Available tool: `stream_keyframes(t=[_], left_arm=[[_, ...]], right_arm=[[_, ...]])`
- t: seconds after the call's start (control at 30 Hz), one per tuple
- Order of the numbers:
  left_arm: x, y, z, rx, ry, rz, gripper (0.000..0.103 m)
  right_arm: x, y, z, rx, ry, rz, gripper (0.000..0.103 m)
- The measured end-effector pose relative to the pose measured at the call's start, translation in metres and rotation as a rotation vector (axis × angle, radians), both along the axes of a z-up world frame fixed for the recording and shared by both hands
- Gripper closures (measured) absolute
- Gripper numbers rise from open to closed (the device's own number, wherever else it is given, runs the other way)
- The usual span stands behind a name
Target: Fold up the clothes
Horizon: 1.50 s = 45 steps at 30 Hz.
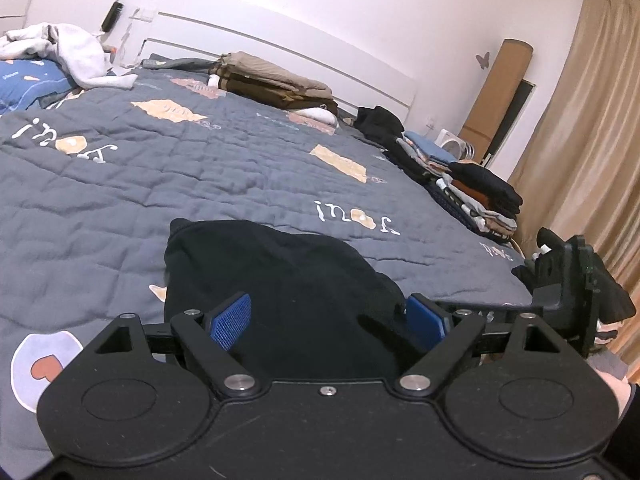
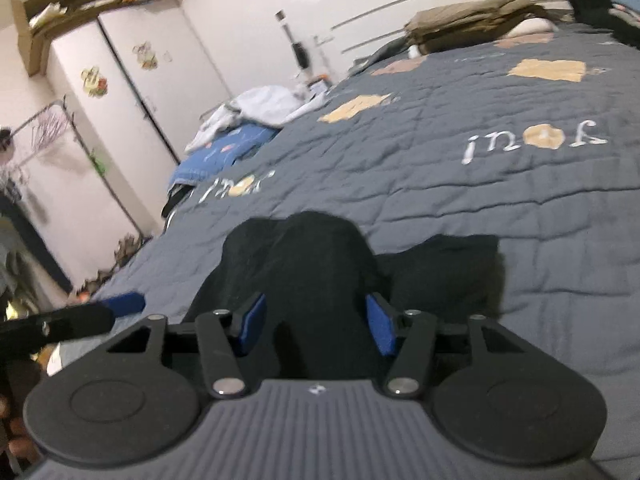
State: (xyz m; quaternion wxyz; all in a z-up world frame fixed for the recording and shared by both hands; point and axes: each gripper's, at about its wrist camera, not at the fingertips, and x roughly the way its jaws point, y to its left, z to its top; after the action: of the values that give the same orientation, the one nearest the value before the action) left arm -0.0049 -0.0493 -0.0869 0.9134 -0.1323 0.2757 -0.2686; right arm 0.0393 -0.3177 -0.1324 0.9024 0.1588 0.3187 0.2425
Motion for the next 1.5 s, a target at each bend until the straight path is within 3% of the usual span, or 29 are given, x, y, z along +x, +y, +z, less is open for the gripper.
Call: stream_keyframes(t=[0.07,0.27,0.37,0.5,0.57,0.7,0.83,0.9,0.97,1.03,1.13,1.2,1.4,1.5], left_arm=[[0.000,0.000,0.001,0.000,-0.002,0.002,0.019],[0.003,0.006,0.003,-0.015,-0.001,0.024,0.019],[0.005,0.012,0.004,-0.025,0.000,0.043,0.019],[0.009,0.024,0.008,-0.062,-0.002,0.085,0.019],[0.011,0.029,0.008,-0.078,0.007,0.104,0.019],[0.016,0.028,0.004,-0.055,0.048,0.110,0.017],[0.019,0.018,-0.006,0.039,0.093,0.115,0.017],[0.020,0.018,-0.010,0.057,0.120,0.128,0.017],[0.021,0.020,-0.014,0.074,0.136,0.145,0.017],[0.021,0.022,-0.016,0.083,0.141,0.156,0.018],[0.021,0.022,-0.017,0.084,0.150,0.160,0.018],[0.020,0.022,-0.018,0.083,0.154,0.160,0.018],[0.019,0.019,-0.018,0.093,0.148,0.155,0.018],[0.019,0.017,-0.017,0.086,0.144,0.156,0.018]], right_arm=[[0.000,0.002,-0.002,-0.019,0.009,-0.014,0.081],[-0.009,0.008,0.014,-0.013,-0.046,0.012,0.091],[-0.021,0.028,0.028,-0.097,-0.130,0.104,0.092],[-0.046,0.072,0.031,-0.317,-0.228,0.338,0.092],[-0.052,0.090,0.026,-0.353,-0.200,0.447,0.092],[-0.056,0.103,0.014,-0.385,-0.133,0.520,0.088],[-0.051,0.075,0.039,-0.263,-0.109,0.500,0.079],[-0.047,0.058,0.054,-0.189,-0.095,0.487,0.069],[-0.041,0.028,0.063,-0.085,-0.116,0.397,0.056],[-0.032,-0.005,0.068,0.016,-0.143,0.267,0.052],[-0.017,-0.037,0.048,0.047,-0.101,0.064,0.051],[-0.010,-0.042,0.030,0.042,-0.067,-0.002,0.051],[0.001,-0.026,0.002,-0.026,-0.031,-0.002,0.051],[0.003,-0.016,-0.001,-0.013,-0.041,0.025,0.051]])
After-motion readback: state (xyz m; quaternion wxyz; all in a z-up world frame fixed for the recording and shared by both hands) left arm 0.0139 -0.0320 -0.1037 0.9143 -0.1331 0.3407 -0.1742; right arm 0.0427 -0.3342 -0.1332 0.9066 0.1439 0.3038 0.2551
